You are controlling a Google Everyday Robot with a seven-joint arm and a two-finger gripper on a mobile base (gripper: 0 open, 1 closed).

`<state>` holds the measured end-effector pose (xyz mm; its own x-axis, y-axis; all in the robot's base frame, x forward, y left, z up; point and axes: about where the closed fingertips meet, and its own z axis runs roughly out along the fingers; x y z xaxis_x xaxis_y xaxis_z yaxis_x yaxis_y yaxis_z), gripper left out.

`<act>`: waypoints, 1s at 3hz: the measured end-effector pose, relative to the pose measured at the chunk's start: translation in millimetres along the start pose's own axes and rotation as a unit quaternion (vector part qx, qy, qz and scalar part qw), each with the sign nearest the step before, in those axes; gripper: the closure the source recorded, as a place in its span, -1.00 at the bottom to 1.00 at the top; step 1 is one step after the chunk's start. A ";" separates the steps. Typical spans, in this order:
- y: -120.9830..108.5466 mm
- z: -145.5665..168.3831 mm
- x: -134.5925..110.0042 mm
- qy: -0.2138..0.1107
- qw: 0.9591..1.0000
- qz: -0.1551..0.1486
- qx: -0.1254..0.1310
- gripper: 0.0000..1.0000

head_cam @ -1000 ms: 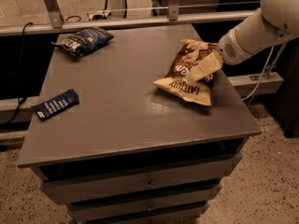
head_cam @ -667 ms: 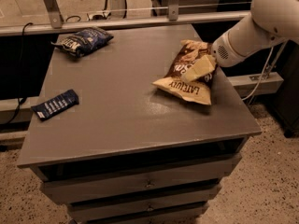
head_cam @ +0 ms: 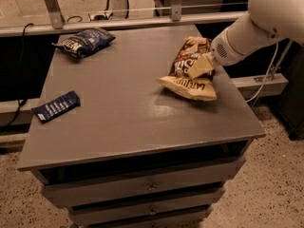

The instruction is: Move brown chip bag near rxbar blueberry

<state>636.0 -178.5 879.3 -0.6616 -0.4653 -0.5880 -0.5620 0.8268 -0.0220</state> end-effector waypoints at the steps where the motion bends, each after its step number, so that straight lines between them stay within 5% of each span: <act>1: -0.5 -34.1 -28.5 -0.042 0.998 -0.042 0.033 0.91; 2: 0.3 -52.8 -49.7 -0.085 0.993 -0.076 0.021 1.00; 3: 29.9 -40.8 -79.4 -0.133 0.982 -0.124 -0.062 1.00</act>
Offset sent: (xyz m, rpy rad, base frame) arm 0.0097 0.0141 0.1094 0.0388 -0.3174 0.2147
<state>651.5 -129.8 958.3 -0.3544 -0.5347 -0.7671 -0.7558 0.6468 -0.1017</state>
